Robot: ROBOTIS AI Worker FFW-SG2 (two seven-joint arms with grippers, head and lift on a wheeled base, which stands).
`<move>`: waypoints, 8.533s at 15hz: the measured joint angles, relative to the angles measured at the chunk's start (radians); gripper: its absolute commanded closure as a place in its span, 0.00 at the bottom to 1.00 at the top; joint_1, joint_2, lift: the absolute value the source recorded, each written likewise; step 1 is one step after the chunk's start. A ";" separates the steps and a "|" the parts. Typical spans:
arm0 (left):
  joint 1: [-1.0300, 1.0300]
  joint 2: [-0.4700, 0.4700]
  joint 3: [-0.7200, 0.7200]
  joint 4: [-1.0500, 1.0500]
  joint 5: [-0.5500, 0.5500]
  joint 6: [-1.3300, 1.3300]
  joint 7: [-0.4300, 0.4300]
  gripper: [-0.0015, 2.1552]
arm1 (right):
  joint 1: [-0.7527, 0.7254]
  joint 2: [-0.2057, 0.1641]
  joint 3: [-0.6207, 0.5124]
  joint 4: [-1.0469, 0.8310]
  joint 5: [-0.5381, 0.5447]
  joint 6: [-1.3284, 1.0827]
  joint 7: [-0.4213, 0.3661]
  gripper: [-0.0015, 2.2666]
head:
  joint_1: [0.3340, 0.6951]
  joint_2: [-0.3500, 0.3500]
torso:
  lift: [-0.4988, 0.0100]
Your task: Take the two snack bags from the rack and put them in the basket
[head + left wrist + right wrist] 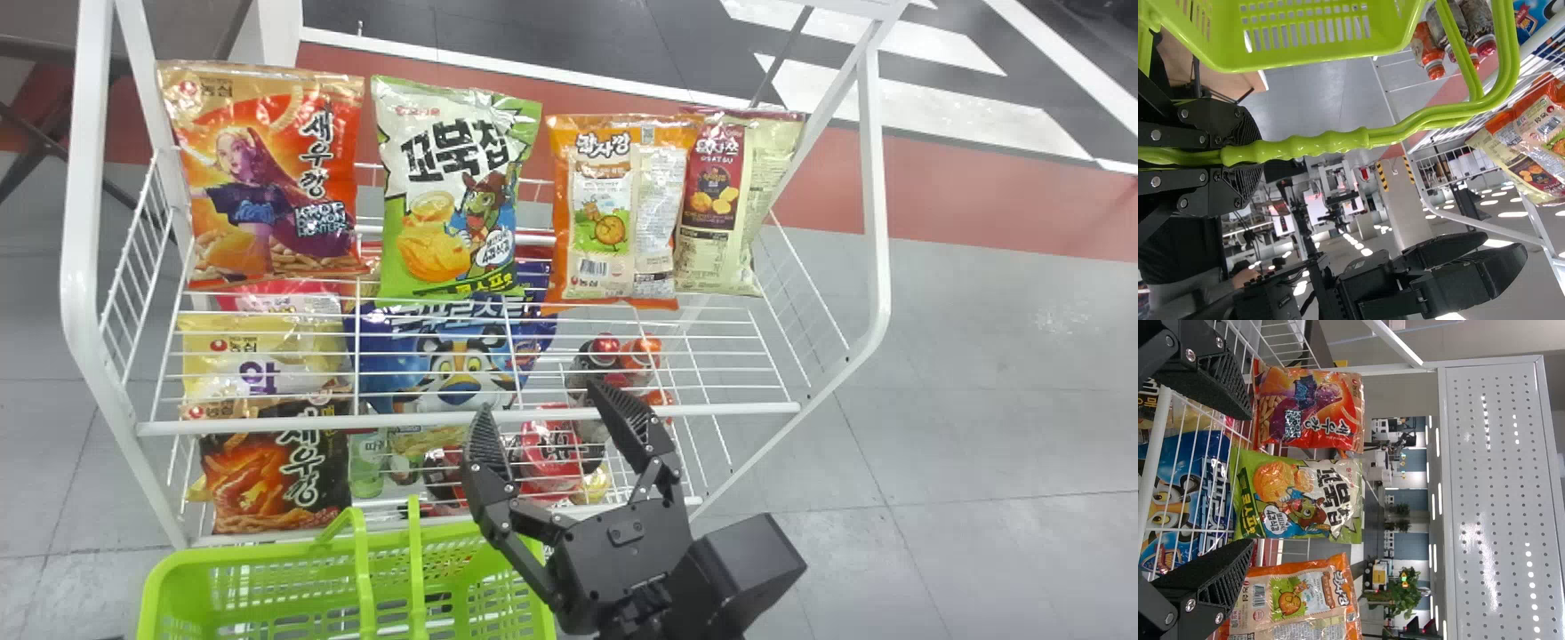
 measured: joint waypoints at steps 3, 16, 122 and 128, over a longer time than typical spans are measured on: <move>0.000 0.000 0.001 0.000 0.000 0.000 0.010 0.99 | -0.008 -0.001 -0.001 0.000 -0.004 0.012 0.000 0.07 | 1.00 0.04 | 0.96; 0.008 0.000 -0.001 0.005 0.001 0.003 0.000 1.00 | -0.081 0.011 0.001 0.045 -0.023 0.052 0.001 0.07 | 1.00 0.05 | 0.96; -0.080 0.020 -0.120 0.061 -0.069 0.049 0.024 0.99 | -0.701 0.082 0.105 0.387 -0.153 0.321 0.211 0.03 | 1.00 0.25 | 0.96; -0.073 0.025 -0.118 0.065 -0.068 0.049 0.008 0.99 | -1.005 0.241 0.213 0.796 -0.144 0.275 0.242 0.04 | 1.00 0.52 | 0.96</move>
